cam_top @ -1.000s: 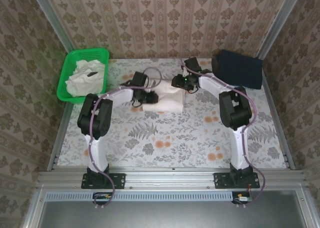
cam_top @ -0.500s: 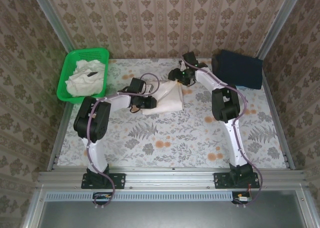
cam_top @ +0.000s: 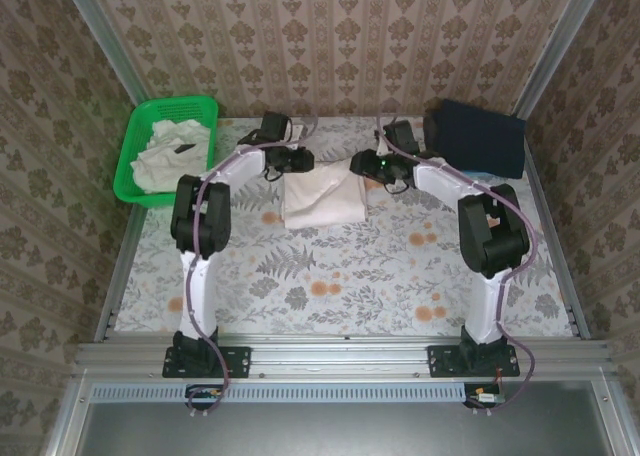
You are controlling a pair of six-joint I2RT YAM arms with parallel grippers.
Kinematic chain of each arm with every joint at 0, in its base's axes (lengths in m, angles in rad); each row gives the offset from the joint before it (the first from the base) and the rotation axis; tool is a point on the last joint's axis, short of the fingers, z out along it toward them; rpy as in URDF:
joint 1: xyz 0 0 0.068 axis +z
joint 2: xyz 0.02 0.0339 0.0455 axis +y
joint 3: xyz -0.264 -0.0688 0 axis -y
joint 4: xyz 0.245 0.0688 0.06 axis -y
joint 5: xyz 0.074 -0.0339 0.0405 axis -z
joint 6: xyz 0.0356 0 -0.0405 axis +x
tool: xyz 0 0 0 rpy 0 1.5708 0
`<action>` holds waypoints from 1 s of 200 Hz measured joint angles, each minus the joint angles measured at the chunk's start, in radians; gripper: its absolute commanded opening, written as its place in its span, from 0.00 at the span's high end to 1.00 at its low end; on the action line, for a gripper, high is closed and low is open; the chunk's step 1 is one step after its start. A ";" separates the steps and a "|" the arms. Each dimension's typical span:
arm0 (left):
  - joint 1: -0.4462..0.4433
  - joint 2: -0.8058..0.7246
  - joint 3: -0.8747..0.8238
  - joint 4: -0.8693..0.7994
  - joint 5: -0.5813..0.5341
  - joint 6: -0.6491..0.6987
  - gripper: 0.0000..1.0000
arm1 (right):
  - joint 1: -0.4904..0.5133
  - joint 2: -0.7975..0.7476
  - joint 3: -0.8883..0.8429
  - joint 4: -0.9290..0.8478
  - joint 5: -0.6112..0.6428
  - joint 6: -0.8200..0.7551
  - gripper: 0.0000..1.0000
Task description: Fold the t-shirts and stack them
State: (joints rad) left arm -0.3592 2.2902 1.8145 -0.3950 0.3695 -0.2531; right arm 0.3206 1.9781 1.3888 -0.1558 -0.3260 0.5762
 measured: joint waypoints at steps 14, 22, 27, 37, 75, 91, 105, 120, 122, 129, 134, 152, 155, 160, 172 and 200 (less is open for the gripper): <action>0.017 0.060 0.025 -0.019 0.002 -0.001 0.79 | 0.034 0.001 -0.063 -0.002 0.003 0.000 0.50; 0.028 0.067 0.039 -0.023 0.014 -0.001 0.80 | 0.051 0.001 -0.093 0.004 0.008 0.000 0.51; 0.030 0.066 0.045 -0.026 0.011 -0.001 0.80 | 0.062 0.000 -0.112 0.011 0.009 -0.001 0.52; 0.038 0.066 0.054 -0.026 0.007 -0.003 0.80 | 0.080 0.000 -0.151 0.027 0.018 -0.003 0.54; 0.047 0.069 0.055 -0.043 0.003 -0.003 0.80 | 0.090 -0.057 -0.237 0.045 0.081 -0.023 0.56; 0.048 0.068 0.057 -0.049 0.002 -0.003 0.80 | 0.091 -0.096 -0.254 0.013 0.117 -0.030 0.56; 0.052 0.068 0.060 -0.058 -0.002 -0.003 0.80 | 0.100 -0.141 -0.255 -0.021 0.150 -0.040 0.55; 0.056 0.067 0.061 -0.065 -0.006 -0.003 0.79 | 0.122 -0.191 -0.253 -0.034 0.179 -0.050 0.57; 0.056 0.066 0.061 -0.066 -0.007 -0.003 0.79 | 0.128 -0.195 -0.252 -0.034 0.181 -0.051 0.57; 0.058 0.064 0.061 -0.071 -0.011 -0.003 0.79 | 0.146 -0.206 -0.245 -0.033 0.187 -0.054 0.58; 0.059 0.062 0.061 -0.074 -0.013 -0.003 0.78 | 0.159 -0.209 -0.237 -0.030 0.188 -0.053 0.59; 0.061 0.055 0.062 -0.084 -0.027 -0.003 0.76 | 0.201 -0.180 -0.192 -0.019 0.179 -0.052 0.62; 0.061 0.054 0.064 -0.087 -0.027 -0.003 0.76 | 0.206 -0.171 -0.183 -0.016 0.178 -0.053 0.62; 0.062 0.054 0.067 -0.090 -0.030 -0.003 0.76 | 0.214 -0.148 -0.166 -0.012 0.172 -0.051 0.62; 0.064 0.054 0.078 -0.100 -0.031 -0.002 0.77 | 0.219 -0.093 -0.138 -0.003 0.160 -0.049 0.62; 0.073 0.050 0.092 -0.112 -0.030 0.001 0.75 | 0.196 -0.011 -0.141 -0.013 0.157 -0.045 0.61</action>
State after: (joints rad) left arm -0.2859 2.3402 1.9068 -0.5068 0.3393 -0.2520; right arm 0.5167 1.9671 1.2480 -0.1688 -0.1688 0.5308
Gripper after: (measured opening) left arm 0.231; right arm 0.381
